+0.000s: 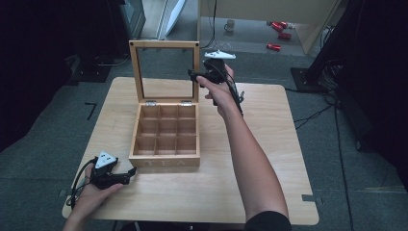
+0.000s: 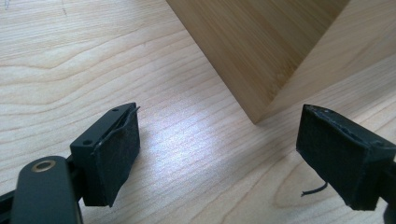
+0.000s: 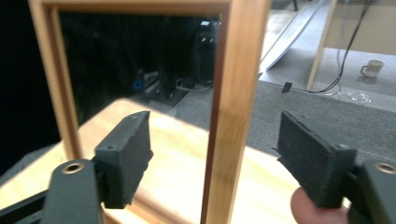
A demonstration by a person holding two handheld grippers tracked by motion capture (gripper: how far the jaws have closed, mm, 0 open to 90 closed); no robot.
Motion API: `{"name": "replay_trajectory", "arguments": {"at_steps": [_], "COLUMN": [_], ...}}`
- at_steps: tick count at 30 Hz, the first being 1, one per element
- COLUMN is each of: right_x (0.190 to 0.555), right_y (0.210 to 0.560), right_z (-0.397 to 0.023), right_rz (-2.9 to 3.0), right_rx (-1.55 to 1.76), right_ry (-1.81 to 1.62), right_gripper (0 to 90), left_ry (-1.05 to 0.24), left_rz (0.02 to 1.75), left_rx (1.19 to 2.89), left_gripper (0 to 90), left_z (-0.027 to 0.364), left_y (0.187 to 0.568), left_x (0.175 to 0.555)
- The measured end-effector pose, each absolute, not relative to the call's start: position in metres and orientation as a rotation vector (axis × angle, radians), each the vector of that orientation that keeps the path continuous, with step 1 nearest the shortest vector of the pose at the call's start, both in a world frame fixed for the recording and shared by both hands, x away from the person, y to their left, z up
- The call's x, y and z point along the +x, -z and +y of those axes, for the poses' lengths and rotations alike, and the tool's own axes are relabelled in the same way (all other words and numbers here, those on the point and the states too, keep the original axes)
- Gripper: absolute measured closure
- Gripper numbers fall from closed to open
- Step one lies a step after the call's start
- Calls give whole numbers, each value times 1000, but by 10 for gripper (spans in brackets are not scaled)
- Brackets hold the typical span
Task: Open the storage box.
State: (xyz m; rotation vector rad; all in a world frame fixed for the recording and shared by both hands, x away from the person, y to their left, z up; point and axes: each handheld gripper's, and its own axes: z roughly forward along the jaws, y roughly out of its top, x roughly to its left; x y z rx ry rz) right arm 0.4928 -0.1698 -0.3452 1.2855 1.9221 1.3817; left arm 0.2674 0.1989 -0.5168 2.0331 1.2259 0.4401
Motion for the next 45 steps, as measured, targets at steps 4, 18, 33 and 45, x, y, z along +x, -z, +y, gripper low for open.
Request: {"name": "replay_trajectory", "arguments": {"at_steps": [4,18,33,45], "right_x": [478,439,395,360], "right_y": [351,364,388,415], "right_z": [-172,-202,-244,-279], "right_rz": [1953,1961,1935,1898], "right_rx": [1263,1249,1260,1309], "right_ry": [-1374,-1353,-1291,-1258], "right_gripper": [209,147,146,145], "left_ry": [-445,-445,-452,-460], "left_rz": [1225,1229,1231,1233], "left_rx": [2038,2032,2035,2037], "left_gripper": [141,143,146,147], "left_z": [198,198,197,196], "left_y": [517,517,517,517], "left_x": [267,267,267,267]}}
